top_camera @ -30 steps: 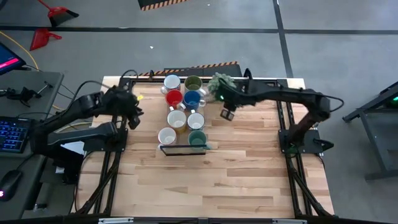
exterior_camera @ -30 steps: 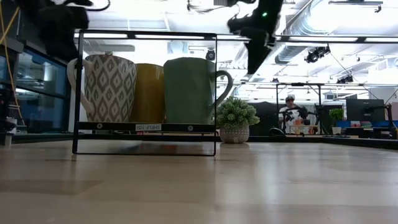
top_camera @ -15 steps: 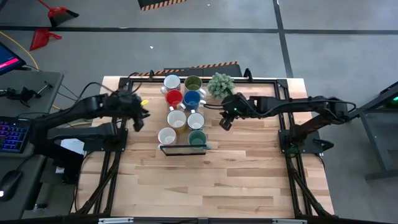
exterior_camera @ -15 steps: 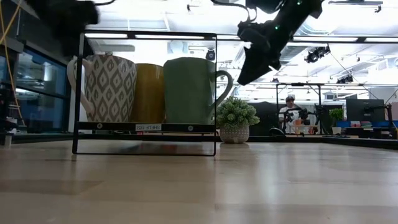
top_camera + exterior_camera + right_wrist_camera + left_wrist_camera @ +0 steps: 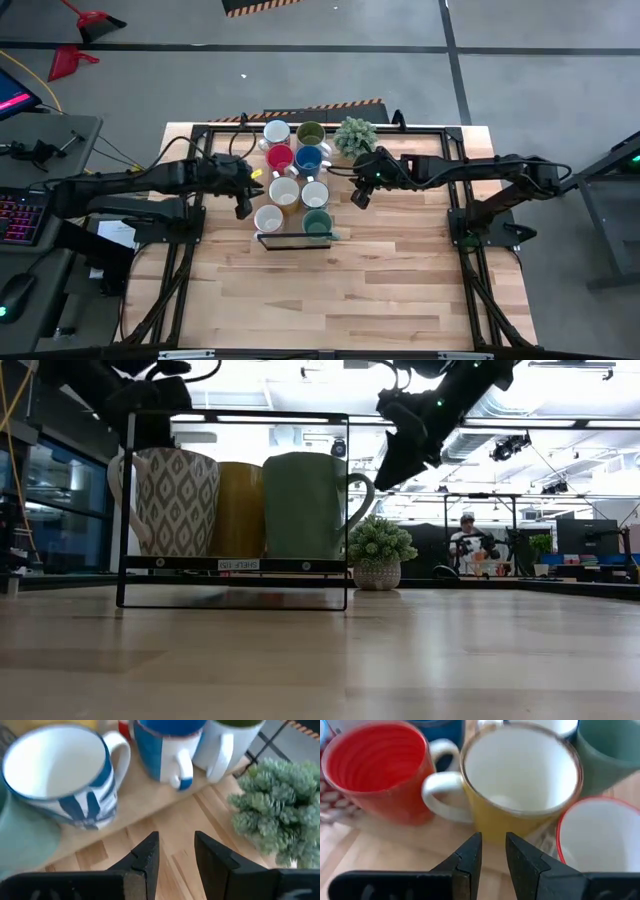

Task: Place coffee mugs
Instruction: Adjust the mugs on the shelf

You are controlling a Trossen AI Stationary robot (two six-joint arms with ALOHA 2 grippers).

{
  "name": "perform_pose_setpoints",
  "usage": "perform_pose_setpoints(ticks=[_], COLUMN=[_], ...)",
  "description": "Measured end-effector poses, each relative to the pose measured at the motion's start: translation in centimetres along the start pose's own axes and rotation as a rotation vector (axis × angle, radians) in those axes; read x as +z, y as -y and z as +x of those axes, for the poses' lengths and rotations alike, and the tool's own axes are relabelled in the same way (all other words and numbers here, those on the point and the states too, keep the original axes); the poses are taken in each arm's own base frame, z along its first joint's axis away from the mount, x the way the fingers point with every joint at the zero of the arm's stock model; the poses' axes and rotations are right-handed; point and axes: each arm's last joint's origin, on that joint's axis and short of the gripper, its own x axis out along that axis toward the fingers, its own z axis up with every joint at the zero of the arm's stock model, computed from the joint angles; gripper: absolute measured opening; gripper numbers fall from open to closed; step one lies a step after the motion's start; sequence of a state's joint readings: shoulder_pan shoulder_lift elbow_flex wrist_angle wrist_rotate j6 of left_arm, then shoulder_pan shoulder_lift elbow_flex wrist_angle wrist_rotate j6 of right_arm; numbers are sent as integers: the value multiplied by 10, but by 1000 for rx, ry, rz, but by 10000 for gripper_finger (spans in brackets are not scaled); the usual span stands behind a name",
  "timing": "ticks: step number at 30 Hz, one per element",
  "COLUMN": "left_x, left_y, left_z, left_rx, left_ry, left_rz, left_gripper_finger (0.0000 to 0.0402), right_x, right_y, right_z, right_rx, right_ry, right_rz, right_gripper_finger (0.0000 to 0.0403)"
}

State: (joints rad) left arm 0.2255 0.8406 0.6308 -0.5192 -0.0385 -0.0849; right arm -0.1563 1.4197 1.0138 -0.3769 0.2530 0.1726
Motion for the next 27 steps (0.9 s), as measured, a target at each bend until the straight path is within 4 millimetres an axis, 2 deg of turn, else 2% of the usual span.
perform_pose_setpoints(ticks=[7, 14, 17, 27], left_x=[4, 28, 36, 57], left_y=[2, 4, 6, 10], left_z=[-9, -23, -17, 12], left_rx=[44, 24, 6, 6], left_ry=[65, 243, 261, 168], left_rz=[48, 88, 96, 103], left_gripper_finger=[78, 78, 78, 78], right_x=[17, 20, 20, 30], right_y=[-5, -6, -6, -9], right_z=[-2, -2, -2, -5], right_rx=[109, 132, 133, 200], right_ry=[166, 198, 198, 294], right_rz=[-28, -32, -13, -16], right_gripper_finger=[103, 103, 103, 103])
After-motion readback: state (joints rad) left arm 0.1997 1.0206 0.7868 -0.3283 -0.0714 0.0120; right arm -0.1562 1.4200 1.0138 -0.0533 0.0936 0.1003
